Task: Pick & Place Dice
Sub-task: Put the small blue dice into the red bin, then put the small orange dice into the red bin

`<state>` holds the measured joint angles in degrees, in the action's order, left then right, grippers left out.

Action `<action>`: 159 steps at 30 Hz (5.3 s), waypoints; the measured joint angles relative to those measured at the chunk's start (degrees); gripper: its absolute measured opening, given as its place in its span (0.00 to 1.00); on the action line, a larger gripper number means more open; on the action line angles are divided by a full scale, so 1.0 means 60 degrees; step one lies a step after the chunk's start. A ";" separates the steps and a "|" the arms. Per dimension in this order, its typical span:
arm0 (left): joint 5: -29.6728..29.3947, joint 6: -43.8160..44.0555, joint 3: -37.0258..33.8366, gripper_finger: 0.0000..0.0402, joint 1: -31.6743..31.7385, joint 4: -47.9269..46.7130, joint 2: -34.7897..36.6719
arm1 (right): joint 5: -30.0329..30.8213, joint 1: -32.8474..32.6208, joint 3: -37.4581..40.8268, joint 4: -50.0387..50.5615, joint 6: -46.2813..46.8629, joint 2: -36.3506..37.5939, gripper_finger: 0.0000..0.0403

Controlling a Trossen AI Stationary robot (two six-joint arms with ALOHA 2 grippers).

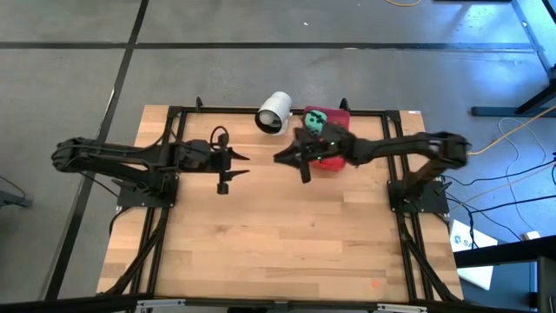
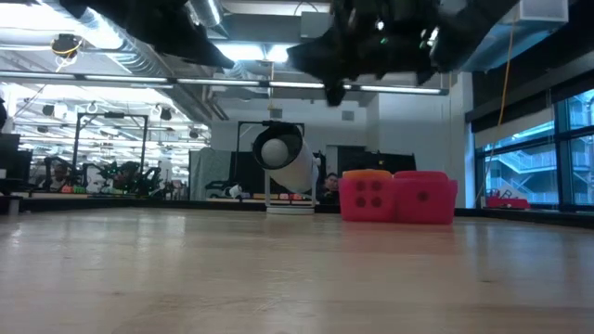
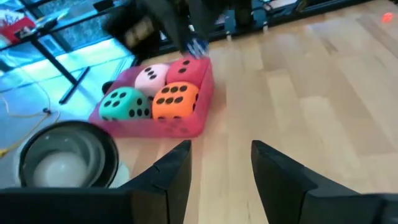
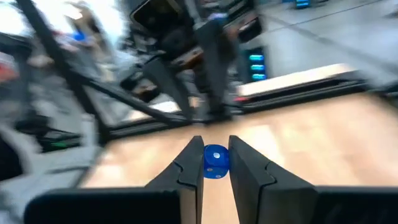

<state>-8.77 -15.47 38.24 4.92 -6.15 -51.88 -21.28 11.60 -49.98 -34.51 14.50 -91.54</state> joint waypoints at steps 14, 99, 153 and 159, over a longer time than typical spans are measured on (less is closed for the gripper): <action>0.2134 0.0462 -0.0779 0.38 0.1363 0.0096 0.1070 | 0.3828 -0.0095 0.0351 0.5517 -0.2415 0.4825 0.13; 0.3144 0.1869 -0.4779 0.36 0.2591 0.4771 0.3407 | 0.2398 0.6383 -0.0185 0.8165 -0.3730 0.1567 0.13; 0.3147 0.1702 -0.4779 0.36 0.2591 0.4695 0.3407 | 0.2478 0.6510 -0.1690 1.0045 -0.4590 -0.1652 0.22; 0.3148 0.1705 -0.4777 0.36 0.2593 0.4695 0.3407 | 0.2471 0.6584 -0.1690 0.9769 -0.4589 -0.1652 0.30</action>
<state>10.11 -5.23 9.58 20.48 22.02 -31.44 -6.46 51.10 -60.12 24.10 -13.04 -101.45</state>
